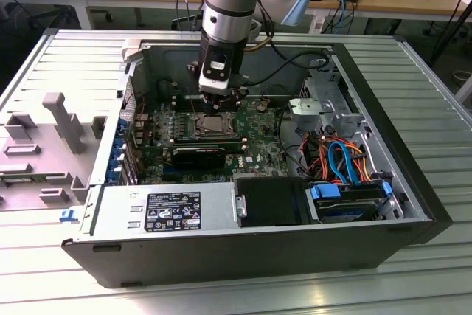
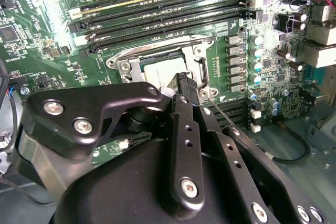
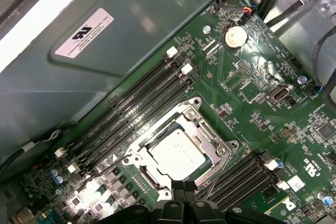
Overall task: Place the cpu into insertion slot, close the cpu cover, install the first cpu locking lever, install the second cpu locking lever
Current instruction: 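Install the first cpu locking lever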
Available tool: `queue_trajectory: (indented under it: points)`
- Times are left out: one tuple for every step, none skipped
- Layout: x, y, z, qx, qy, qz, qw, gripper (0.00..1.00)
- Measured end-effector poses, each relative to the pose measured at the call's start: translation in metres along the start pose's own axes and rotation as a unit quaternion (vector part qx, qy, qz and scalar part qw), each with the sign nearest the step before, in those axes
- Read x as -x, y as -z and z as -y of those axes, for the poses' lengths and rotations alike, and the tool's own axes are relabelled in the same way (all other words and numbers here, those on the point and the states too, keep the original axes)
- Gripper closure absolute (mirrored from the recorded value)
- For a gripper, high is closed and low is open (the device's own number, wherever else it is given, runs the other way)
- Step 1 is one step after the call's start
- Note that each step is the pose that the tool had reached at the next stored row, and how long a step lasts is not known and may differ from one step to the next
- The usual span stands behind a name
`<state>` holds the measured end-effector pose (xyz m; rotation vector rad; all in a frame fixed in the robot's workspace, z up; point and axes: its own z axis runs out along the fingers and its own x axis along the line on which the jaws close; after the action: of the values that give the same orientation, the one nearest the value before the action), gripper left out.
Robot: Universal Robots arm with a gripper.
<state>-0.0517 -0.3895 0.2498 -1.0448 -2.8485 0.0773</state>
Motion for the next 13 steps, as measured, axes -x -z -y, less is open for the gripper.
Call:
queue_trajectory:
  points:
    - [0.0000,0.0000,0.0000,-0.0001,0.001,0.0001,1.0000,0.89]
    - [0.0000,0.0000,0.0000,-0.0001,0.001,0.0001,1.0000,0.89]
    - [0.0000,0.0000,0.0000,-0.0002,0.002,0.0002,1.0000,0.89]
    - [0.0000,0.0000,0.0000,-0.0002,0.003,0.0002,1.0000,0.89]
    - [0.0000,0.0000,0.0000,-0.0002,0.003,0.0003,1.0000,0.89]
    - [0.0000,0.0000,0.0000,-0.0003,0.004,0.0003,1.0000,0.89]
    - [0.0000,0.0000,0.0000,-0.0004,0.005,0.0004,1.0000,0.89]
    - [0.0000,0.0000,0.0000,-0.0004,0.005,0.0004,1.0000,0.89]
    - [0.0000,0.0000,0.0000,-0.0005,0.005,0.0005,1.0000,0.89]
    - [0.0000,0.0000,0.0000,-0.0005,0.006,0.0005,1.0000,0.89]
    - [0.0000,0.0000,0.0000,-0.0005,0.007,0.0006,1.0000,0.89]
    - [0.0000,0.0000,0.0000,-0.0006,0.007,0.0006,1.0000,0.89]
    - [0.0000,0.0000,0.0000,-0.0007,0.008,0.0007,1.0000,0.89]
